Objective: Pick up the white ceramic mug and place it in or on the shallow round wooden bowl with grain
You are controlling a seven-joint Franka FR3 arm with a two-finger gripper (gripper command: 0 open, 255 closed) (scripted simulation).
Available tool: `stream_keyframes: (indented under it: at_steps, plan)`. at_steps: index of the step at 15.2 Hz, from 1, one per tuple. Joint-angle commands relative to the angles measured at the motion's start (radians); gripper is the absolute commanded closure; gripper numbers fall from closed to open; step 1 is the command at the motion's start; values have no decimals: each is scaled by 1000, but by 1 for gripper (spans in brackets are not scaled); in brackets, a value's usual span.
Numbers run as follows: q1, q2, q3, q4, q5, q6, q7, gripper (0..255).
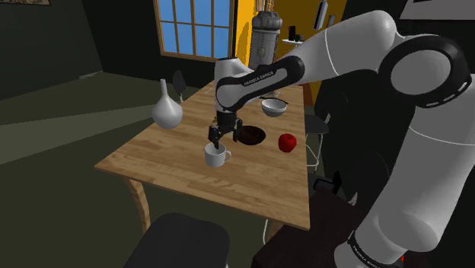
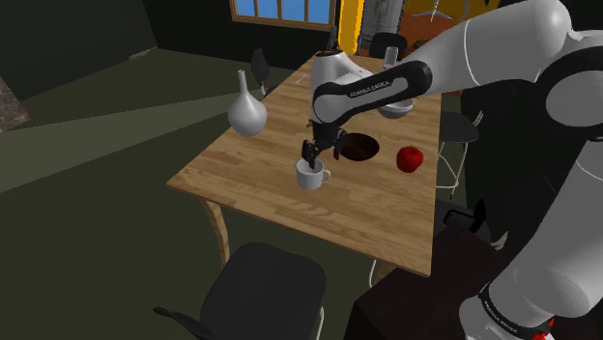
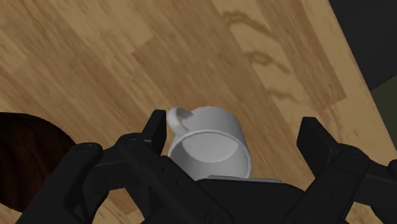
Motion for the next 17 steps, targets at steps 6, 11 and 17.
stream_keyframes:
  at_steps: [6, 11, 17]
  plan:
    - [41, 287, -14, 270, -73, 8, 78, 0]
    - [67, 452, -30, 447, -101, -7, 105, 0]
    - [67, 489, -34, 423, -107, 53, 109, 0]
